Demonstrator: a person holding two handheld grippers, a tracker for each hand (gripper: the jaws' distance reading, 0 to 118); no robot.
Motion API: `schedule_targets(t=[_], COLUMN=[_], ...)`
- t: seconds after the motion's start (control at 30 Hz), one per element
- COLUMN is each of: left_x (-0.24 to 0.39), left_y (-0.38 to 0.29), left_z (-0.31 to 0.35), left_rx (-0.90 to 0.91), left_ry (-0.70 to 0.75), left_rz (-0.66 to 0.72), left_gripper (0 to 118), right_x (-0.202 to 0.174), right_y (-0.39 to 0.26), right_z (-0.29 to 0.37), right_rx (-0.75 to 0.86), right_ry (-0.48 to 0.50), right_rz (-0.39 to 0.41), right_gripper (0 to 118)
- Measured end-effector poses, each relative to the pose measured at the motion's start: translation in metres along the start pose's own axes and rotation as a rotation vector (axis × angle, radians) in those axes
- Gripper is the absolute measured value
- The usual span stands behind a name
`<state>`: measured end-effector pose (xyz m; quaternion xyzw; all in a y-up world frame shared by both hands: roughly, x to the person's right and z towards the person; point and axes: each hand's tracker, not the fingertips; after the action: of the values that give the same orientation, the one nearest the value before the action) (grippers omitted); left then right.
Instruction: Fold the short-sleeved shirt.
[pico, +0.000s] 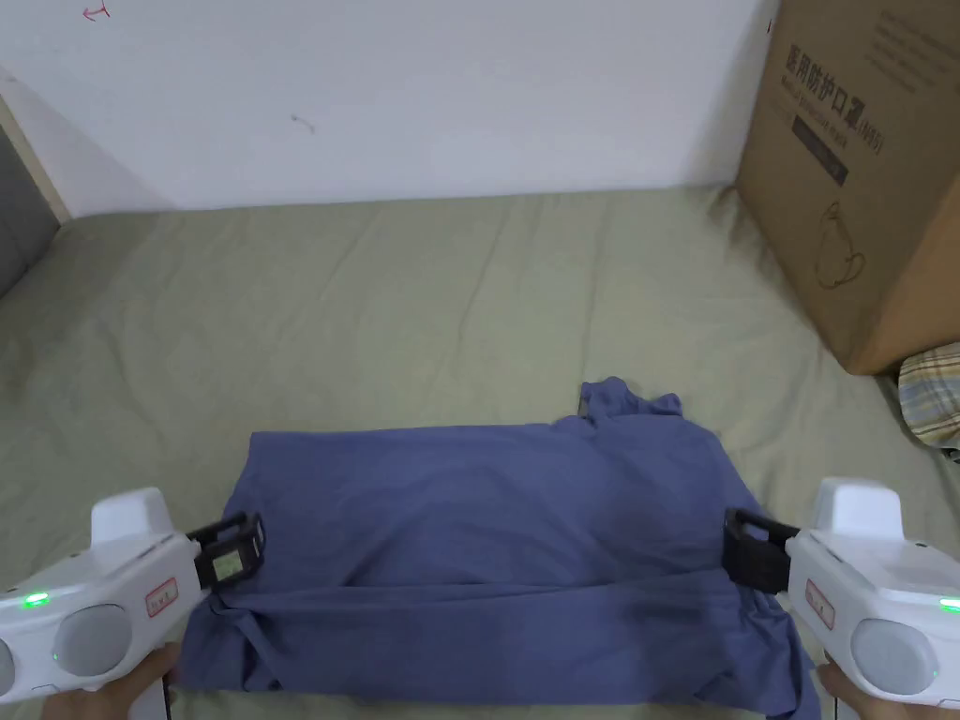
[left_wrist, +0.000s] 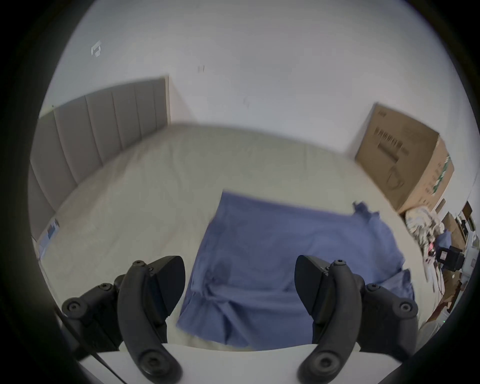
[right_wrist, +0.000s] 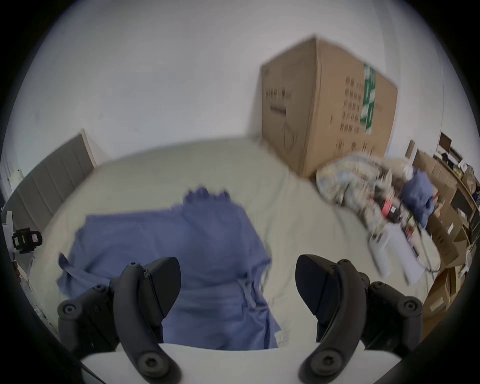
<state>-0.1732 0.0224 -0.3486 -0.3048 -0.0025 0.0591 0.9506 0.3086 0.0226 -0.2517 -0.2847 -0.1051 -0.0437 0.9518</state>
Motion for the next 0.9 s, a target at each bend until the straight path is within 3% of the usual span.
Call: schedule_targets(t=[0.23, 0.4, 0.47, 0.53, 0.57, 0.6, 0.63, 0.67, 0.7, 0.9], left_x=[0.036, 0.052, 0.056, 0.057, 0.056, 0.056, 0.056, 0.054, 0.052, 0.048], left_y=[0.027, 0.023, 0.019, 0.014, 0.012, 0.011, 0.011, 0.009, 0.007, 0.002], left_z=[0.09, 0.12, 0.127, 0.129, 0.13, 0.131, 0.131, 0.13, 0.129, 0.123], left_rx=[0.333, 0.474, 0.49, 0.51, 0.515, 0.506, 0.49, 0.469, 0.457, 0.414], left_ry=[-0.005, 0.009, 0.013, 0.017, 0.013, 0.008, -0.007, -0.044, -0.074, -0.075], left_rz=[-0.07, -0.088, -0.094, -0.106, -0.112, -0.106, -0.097, -0.074, -0.059, -0.102], left_gripper=[92, 87, 75, 51, 31, 18, 10, 1, 0, 0], right_x=[-0.034, -0.054, -0.059, -0.061, -0.061, -0.062, -0.063, -0.065, -0.065, -0.067], right_y=[0.039, 0.037, 0.034, 0.033, 0.031, 0.031, 0.03, 0.03, 0.029, 0.032], right_z=[0.105, 0.139, 0.145, 0.15, 0.15, 0.152, 0.153, 0.153, 0.152, 0.146], right_rx=[0.337, 0.437, 0.446, 0.448, 0.455, 0.457, 0.458, 0.459, 0.463, 0.445], right_ry=[0.014, -0.028, -0.034, -0.031, -0.022, -0.016, -0.013, -0.008, -0.015, 0.001], right_rz=[0.09, 0.138, 0.145, 0.142, 0.143, 0.138, 0.138, 0.143, 0.148, 0.16], right_gripper=[93, 93, 92, 87, 78, 65, 47, 17, 2, 2])
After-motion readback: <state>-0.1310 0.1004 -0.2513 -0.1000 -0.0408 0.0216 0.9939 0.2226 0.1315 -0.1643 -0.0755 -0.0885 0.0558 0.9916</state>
